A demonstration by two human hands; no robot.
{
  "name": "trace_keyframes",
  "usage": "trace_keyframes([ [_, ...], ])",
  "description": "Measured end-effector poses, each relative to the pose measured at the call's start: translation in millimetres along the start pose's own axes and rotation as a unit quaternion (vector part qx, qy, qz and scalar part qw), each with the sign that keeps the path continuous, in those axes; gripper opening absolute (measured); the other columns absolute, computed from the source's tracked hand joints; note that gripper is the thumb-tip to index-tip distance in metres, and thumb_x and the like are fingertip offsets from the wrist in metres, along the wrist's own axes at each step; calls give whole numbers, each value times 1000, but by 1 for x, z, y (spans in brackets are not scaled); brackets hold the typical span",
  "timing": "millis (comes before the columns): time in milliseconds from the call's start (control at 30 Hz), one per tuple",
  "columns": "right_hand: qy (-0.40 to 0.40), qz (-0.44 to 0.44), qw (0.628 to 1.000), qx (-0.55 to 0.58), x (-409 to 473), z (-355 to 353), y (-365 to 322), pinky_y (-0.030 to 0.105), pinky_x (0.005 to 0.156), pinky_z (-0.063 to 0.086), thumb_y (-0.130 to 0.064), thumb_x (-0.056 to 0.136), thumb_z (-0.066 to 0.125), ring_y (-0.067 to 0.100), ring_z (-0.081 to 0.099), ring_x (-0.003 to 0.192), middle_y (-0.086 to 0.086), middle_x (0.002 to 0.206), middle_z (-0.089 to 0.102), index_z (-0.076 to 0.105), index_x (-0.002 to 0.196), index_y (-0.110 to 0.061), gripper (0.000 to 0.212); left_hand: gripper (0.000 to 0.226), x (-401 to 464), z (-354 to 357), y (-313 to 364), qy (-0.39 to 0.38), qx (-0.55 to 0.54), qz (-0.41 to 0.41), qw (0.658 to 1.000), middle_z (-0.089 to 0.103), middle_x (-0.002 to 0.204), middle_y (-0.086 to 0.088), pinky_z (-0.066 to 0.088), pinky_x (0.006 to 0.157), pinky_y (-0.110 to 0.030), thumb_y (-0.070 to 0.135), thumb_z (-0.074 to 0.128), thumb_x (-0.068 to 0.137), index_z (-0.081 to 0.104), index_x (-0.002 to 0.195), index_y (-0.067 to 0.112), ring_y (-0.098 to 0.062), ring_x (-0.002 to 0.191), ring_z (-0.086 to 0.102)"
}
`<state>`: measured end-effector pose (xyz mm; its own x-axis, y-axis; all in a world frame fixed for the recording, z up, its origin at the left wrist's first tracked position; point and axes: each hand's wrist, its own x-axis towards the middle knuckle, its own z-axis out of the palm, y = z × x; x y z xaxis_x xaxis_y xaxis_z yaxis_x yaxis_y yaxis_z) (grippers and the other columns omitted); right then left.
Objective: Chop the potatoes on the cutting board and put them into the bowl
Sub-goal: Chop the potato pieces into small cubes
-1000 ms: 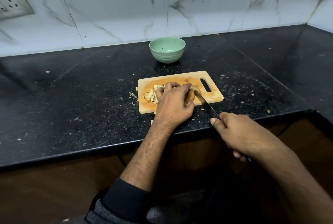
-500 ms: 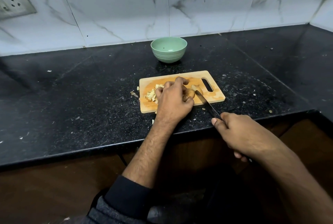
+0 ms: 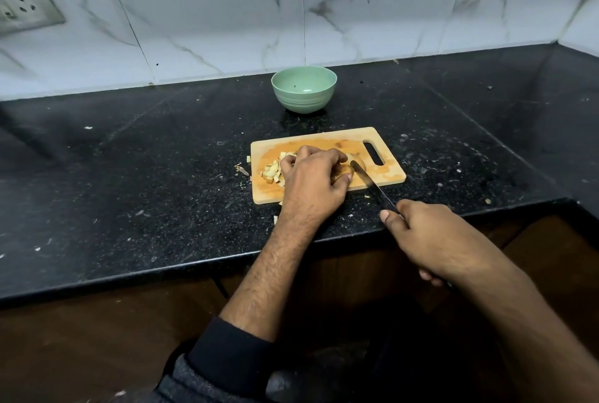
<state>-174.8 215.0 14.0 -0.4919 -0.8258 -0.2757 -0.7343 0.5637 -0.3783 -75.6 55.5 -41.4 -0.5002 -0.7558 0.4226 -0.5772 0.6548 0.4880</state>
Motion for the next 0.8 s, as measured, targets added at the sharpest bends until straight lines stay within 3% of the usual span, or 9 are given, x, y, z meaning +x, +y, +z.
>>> trace_keyframes([
  [100,13,-14,1000,-17,-2,0,0,27,39,50,-49,106,33,15,61,36,5,62,65,49,88,-19,39,26,0,0,0,-2,-11,3,1000,62,102,18,15,93,-33,37,70,88,68,113,32,-7,113,43],
  [267,21,-25,999,-30,1,0,-1,33,51,57,-51,106,31,15,63,42,2,67,65,49,86,-22,40,28,0,0,-2,-7,-23,-1,1000,60,103,18,17,93,-35,38,72,86,68,114,33,-7,113,42],
  [433,35,-34,996,-69,10,3,3,41,77,55,-51,106,30,22,60,73,1,80,60,41,78,-26,40,28,1,0,-2,0,-12,-4,1000,63,105,16,22,96,-39,40,72,85,69,113,36,-7,112,43],
  [600,40,-33,994,-92,17,0,-1,38,75,50,-47,107,30,23,57,80,-4,78,53,45,88,-30,30,26,2,-1,-1,0,-15,-14,1000,62,104,16,23,98,-40,41,73,86,70,112,38,-6,107,42],
  [800,27,-27,993,-108,36,3,-10,40,82,54,-43,107,31,24,57,83,-4,75,48,51,100,-26,27,24,0,-2,0,12,-2,-13,1000,59,97,19,21,96,-39,43,74,85,71,109,39,-4,100,35],
])
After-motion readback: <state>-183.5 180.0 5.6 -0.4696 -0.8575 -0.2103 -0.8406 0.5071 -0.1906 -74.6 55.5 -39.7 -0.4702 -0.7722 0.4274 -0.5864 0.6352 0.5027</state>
